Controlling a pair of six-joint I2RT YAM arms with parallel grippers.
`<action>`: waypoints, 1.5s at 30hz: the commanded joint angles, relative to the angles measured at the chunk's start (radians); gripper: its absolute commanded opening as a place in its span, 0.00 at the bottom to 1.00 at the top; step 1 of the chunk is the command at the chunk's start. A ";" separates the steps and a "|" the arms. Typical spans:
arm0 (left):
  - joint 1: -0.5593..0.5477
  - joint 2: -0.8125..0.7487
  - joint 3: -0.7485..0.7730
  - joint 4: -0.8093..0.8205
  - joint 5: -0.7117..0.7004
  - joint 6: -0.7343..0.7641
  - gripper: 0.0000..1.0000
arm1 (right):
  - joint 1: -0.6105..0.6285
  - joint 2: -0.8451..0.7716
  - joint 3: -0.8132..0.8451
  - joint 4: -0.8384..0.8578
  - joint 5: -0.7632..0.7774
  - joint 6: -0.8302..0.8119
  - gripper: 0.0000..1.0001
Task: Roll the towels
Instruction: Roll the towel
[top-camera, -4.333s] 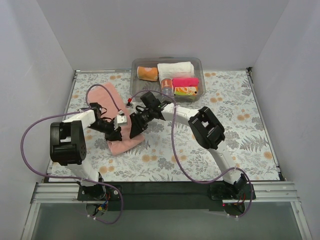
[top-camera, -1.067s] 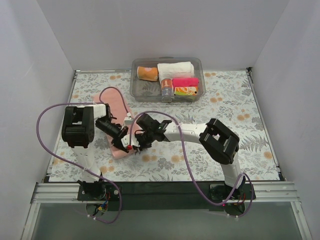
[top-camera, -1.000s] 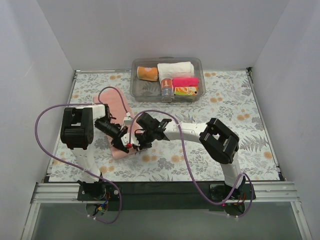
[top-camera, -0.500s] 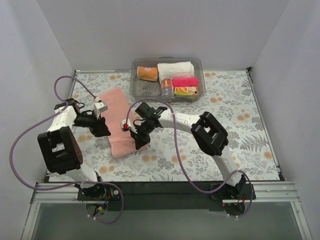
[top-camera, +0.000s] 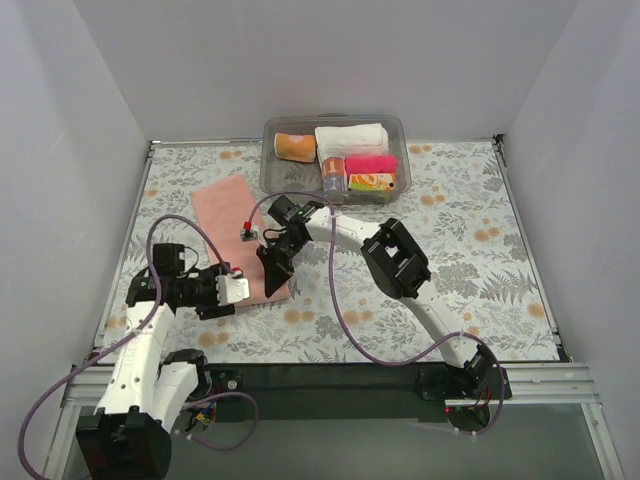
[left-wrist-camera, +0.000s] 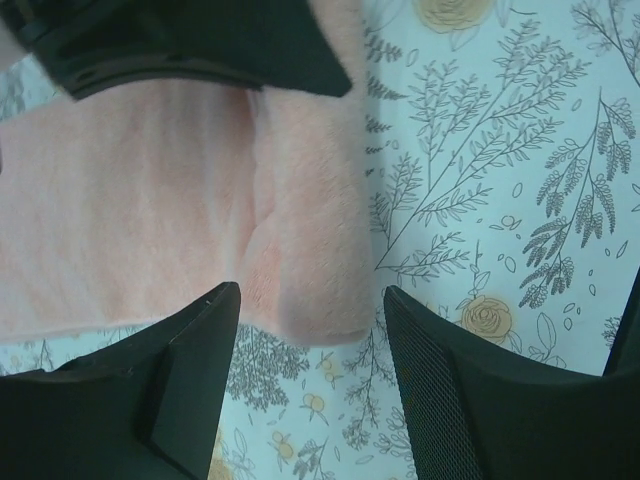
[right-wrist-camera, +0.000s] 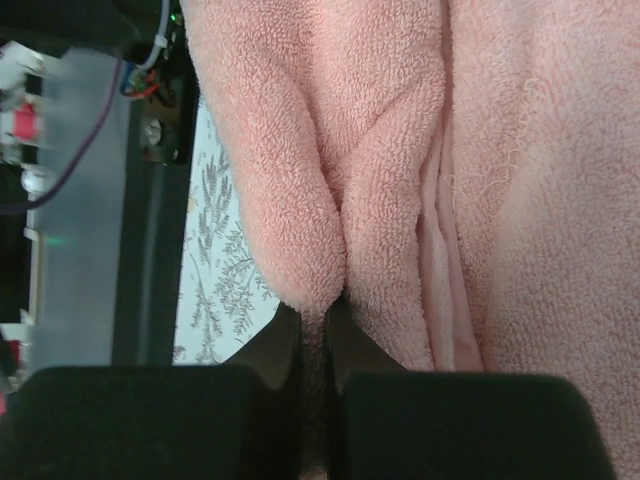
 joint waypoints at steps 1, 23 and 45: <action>-0.116 -0.027 -0.050 0.106 -0.104 0.038 0.56 | -0.007 0.078 0.041 -0.071 -0.048 0.111 0.01; -0.594 0.338 -0.113 0.211 -0.350 -0.181 0.10 | -0.028 0.109 0.077 -0.054 -0.105 0.198 0.01; -0.210 0.904 0.232 -0.274 0.113 -0.050 0.00 | -0.226 -0.443 -0.290 0.253 0.293 0.093 0.50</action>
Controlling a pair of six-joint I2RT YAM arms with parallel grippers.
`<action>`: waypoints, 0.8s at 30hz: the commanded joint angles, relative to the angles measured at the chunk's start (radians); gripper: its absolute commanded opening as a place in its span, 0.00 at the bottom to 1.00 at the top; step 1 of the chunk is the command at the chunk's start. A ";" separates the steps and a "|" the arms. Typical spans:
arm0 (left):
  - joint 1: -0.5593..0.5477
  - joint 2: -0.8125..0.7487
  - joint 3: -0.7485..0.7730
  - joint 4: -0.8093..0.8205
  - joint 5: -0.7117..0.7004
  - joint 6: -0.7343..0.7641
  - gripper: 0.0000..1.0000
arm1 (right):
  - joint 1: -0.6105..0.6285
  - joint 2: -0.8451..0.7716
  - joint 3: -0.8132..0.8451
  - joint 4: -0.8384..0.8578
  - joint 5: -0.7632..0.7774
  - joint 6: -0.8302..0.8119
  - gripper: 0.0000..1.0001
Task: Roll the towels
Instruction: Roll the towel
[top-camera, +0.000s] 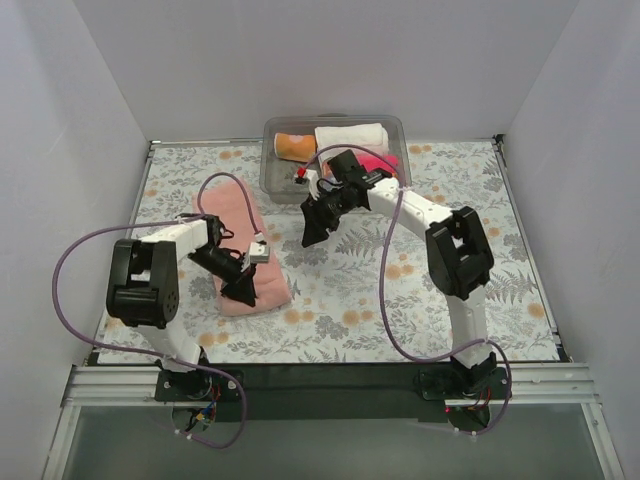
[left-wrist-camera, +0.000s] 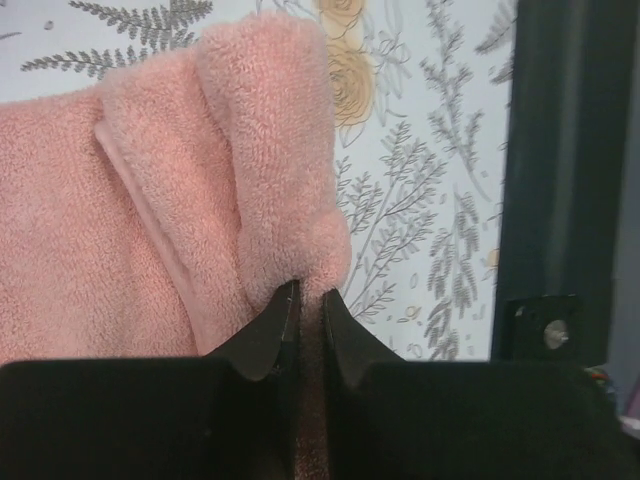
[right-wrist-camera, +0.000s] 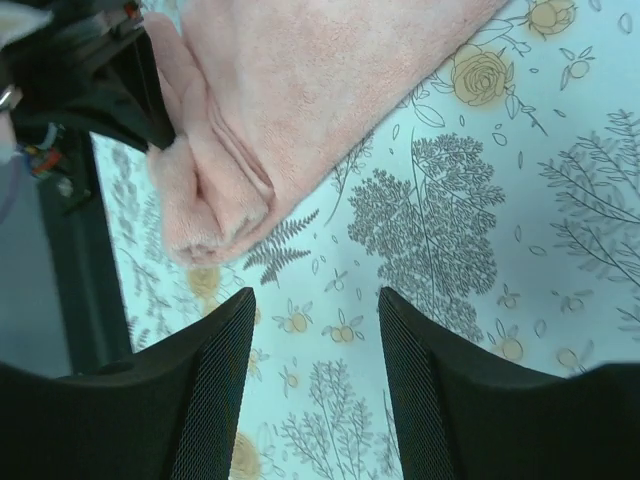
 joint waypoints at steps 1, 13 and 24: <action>0.026 0.129 -0.008 -0.179 0.033 0.013 0.00 | 0.060 -0.162 -0.155 0.168 0.113 -0.118 0.50; 0.110 0.359 0.151 -0.248 0.056 0.050 0.00 | 0.371 -0.406 -0.527 0.506 0.313 -0.602 0.60; 0.155 0.373 0.156 -0.228 0.073 0.038 0.00 | 0.514 -0.307 -0.637 0.698 0.337 -0.786 0.57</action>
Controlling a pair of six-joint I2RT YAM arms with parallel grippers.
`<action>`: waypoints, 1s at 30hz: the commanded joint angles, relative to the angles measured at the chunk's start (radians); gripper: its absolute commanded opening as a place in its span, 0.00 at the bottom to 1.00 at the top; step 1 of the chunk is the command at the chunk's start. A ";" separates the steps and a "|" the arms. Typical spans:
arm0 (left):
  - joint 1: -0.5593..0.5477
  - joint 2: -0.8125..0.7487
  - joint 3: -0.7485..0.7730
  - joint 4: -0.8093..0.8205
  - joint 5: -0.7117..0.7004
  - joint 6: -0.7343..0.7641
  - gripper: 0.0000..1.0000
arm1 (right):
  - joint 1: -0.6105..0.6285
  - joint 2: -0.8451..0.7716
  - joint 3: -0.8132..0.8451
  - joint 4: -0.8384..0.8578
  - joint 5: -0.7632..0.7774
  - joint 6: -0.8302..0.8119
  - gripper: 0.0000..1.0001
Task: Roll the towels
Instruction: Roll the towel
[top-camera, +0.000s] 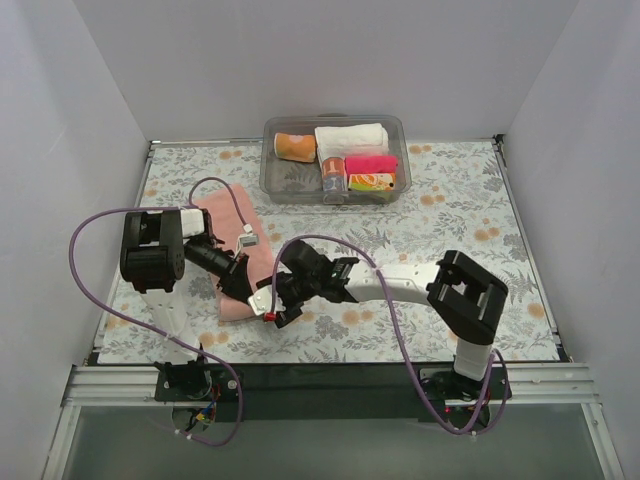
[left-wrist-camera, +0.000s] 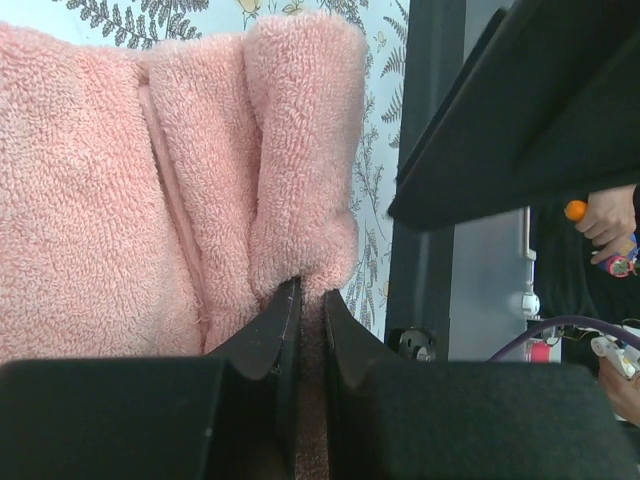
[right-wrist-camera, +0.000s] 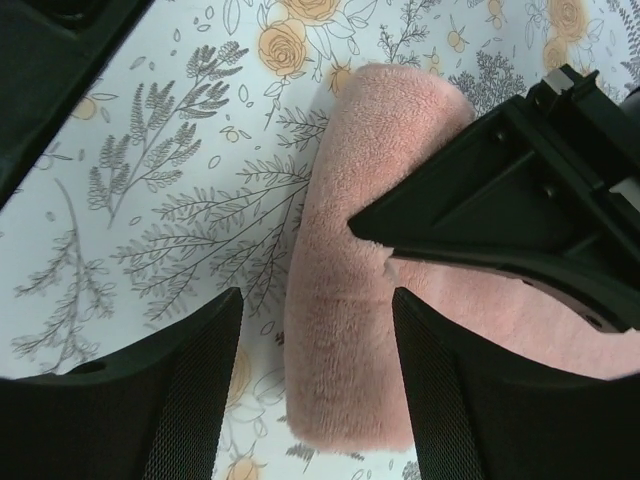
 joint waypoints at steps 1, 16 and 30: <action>0.013 0.016 -0.012 0.075 -0.100 0.018 0.00 | 0.015 0.057 -0.002 0.114 0.060 -0.073 0.57; 0.097 -0.200 -0.026 0.123 -0.057 0.059 0.29 | -0.008 0.253 0.206 -0.181 -0.007 0.037 0.03; 0.233 -0.689 -0.126 0.480 -0.066 -0.206 0.38 | -0.100 0.440 0.607 -0.625 -0.312 0.261 0.01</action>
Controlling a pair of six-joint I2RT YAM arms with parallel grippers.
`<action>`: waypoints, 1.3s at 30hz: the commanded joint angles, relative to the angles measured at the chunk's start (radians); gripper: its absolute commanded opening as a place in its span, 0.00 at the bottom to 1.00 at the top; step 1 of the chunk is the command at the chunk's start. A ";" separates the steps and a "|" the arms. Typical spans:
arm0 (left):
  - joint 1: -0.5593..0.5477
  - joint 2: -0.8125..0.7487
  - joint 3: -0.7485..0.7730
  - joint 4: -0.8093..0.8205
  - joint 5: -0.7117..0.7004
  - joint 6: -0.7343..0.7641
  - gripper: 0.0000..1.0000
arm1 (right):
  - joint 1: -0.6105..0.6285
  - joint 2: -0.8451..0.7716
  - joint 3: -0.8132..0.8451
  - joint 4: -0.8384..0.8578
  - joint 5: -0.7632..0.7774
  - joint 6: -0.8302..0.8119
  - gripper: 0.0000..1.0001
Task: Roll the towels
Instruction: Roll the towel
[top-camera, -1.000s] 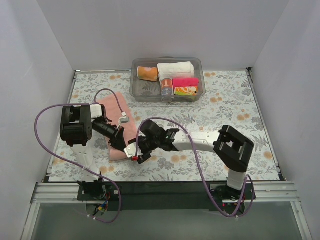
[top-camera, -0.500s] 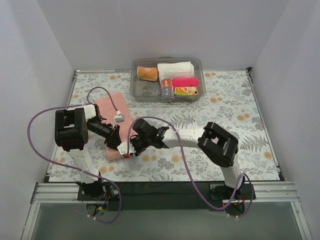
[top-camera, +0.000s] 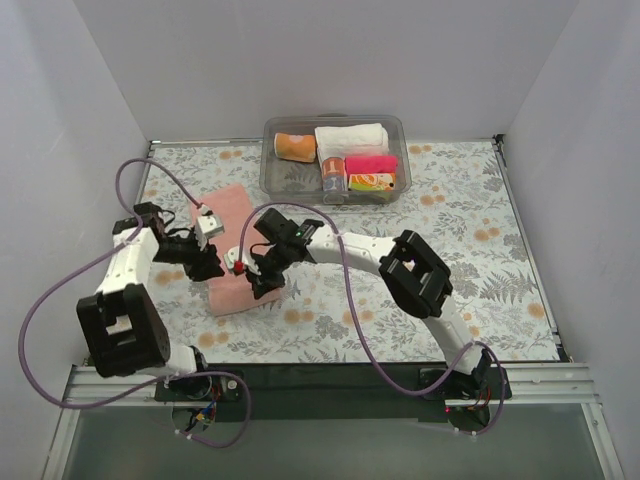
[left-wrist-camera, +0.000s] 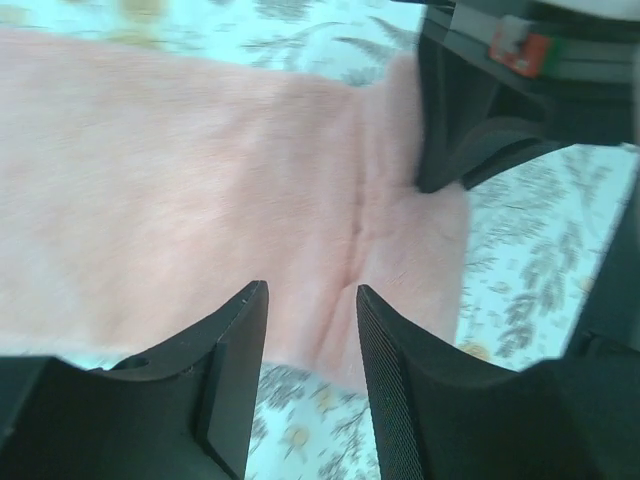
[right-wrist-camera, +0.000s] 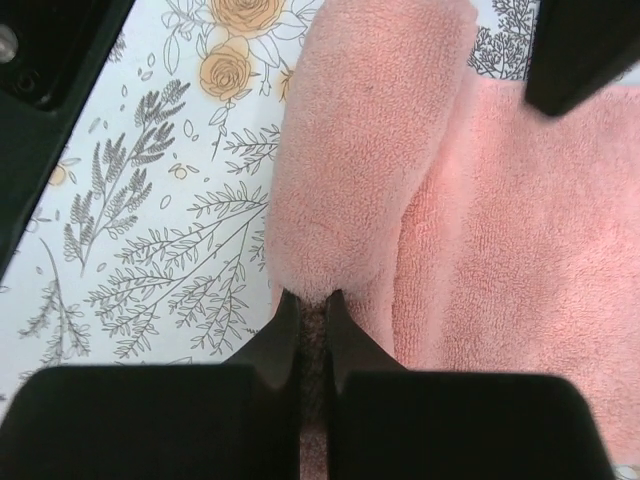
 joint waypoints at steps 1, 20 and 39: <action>0.036 -0.176 -0.027 0.201 -0.020 -0.154 0.38 | -0.029 0.088 0.108 -0.292 -0.165 0.127 0.01; -0.208 -0.615 -0.334 0.026 -0.305 0.316 0.56 | -0.055 0.414 0.465 -0.431 -0.305 0.345 0.01; -0.529 -0.275 -0.427 0.228 -0.598 0.043 0.10 | -0.118 0.437 0.497 -0.414 -0.363 0.460 0.01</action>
